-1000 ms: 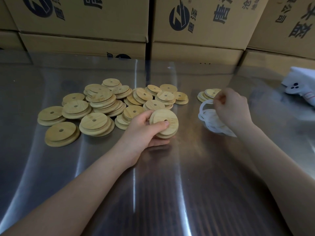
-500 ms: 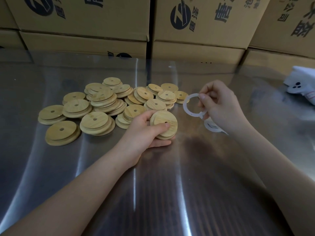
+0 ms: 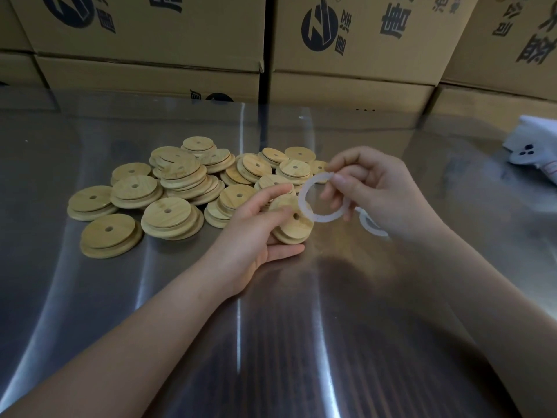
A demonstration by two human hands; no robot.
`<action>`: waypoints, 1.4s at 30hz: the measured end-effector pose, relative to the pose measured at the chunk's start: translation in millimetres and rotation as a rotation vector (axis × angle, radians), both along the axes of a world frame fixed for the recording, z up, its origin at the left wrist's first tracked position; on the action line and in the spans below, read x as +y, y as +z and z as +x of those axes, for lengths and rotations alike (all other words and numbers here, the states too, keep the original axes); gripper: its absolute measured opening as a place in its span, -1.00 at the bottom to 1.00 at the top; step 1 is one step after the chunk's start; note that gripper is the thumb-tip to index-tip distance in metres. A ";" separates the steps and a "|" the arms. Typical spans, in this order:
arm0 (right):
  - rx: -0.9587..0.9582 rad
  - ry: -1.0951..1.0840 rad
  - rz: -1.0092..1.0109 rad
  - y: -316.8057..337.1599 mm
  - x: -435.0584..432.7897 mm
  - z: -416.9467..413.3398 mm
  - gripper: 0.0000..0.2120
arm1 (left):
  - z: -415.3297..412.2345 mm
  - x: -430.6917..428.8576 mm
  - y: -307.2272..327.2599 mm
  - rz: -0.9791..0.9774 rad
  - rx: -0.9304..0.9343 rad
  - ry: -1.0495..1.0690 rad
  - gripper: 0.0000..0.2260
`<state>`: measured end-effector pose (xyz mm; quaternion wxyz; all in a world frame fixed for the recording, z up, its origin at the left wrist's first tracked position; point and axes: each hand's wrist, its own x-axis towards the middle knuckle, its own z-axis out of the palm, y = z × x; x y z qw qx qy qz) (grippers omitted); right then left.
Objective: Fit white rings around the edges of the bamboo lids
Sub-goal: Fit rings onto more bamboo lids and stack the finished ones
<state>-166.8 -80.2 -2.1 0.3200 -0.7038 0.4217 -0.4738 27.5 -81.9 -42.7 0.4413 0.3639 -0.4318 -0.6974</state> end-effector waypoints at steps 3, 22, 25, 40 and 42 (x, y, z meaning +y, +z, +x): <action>0.001 0.125 0.129 -2.6 0.3 2.6 -0.92 | -0.2 1.8 3.8 0.024 0.013 -0.056 -0.72; 0.045 -0.009 0.082 -16.5 -1.0 16.0 -0.93 | -1.5 3.8 -6.7 -0.219 -0.099 -0.151 -0.64; 0.061 -0.019 0.054 -16.4 -2.0 15.4 -0.91 | -2.9 5.1 -5.9 -0.212 -0.111 -0.130 -0.67; 0.081 0.016 0.088 -8.3 -1.2 10.5 -0.83 | -5.4 11.0 -5.8 -0.521 -0.238 0.010 -0.65; 0.070 0.015 0.100 -6.9 -1.1 10.0 -0.83 | -4.5 11.6 -5.6 -0.581 -0.263 0.015 -0.68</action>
